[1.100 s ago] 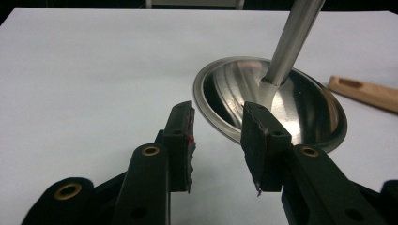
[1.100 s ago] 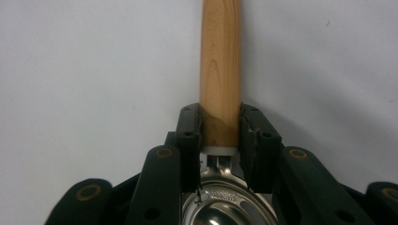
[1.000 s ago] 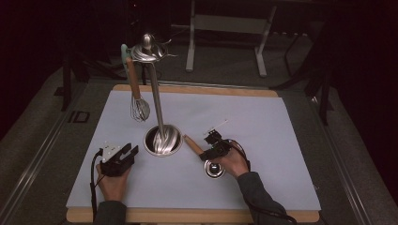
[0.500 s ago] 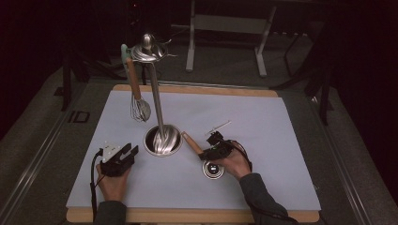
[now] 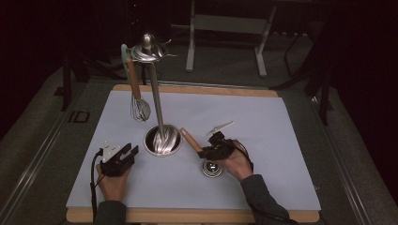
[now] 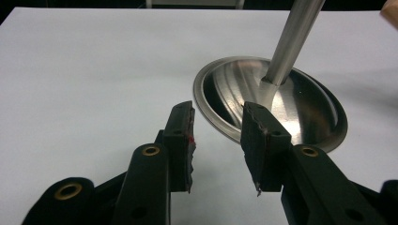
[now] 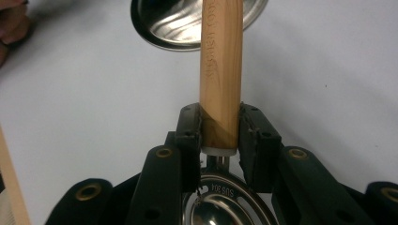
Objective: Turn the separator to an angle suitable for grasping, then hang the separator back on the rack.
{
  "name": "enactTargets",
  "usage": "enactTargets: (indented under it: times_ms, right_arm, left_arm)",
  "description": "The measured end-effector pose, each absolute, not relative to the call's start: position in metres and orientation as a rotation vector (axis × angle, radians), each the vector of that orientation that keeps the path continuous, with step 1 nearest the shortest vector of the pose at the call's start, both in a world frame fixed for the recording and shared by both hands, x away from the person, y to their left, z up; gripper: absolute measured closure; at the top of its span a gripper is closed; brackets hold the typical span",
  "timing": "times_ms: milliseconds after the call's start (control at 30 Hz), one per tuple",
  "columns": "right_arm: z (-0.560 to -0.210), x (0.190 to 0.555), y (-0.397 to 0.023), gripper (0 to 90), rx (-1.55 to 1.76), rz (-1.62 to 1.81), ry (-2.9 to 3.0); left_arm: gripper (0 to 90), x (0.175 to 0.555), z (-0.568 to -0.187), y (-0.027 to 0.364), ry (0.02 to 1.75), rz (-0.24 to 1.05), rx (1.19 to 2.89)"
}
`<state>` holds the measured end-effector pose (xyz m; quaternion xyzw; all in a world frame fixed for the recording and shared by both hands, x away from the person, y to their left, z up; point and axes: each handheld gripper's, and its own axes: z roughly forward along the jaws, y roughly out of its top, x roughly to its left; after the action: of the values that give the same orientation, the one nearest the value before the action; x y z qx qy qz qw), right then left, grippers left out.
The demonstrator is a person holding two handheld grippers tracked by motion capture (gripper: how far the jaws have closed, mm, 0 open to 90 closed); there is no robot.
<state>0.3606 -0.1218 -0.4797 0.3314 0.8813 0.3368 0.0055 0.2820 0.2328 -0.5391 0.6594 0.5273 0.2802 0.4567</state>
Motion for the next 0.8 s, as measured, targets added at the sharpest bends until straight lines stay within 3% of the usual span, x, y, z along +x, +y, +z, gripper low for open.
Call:
enactTargets:
  times_ms: [800]
  right_arm:
    - [-0.464, 0.357, -0.127, 71.0, 0.962, 1.186, 2.676]
  left_arm:
    - [65.1, 0.282, -0.539, 0.233, 1.299, 0.696, 1.630]
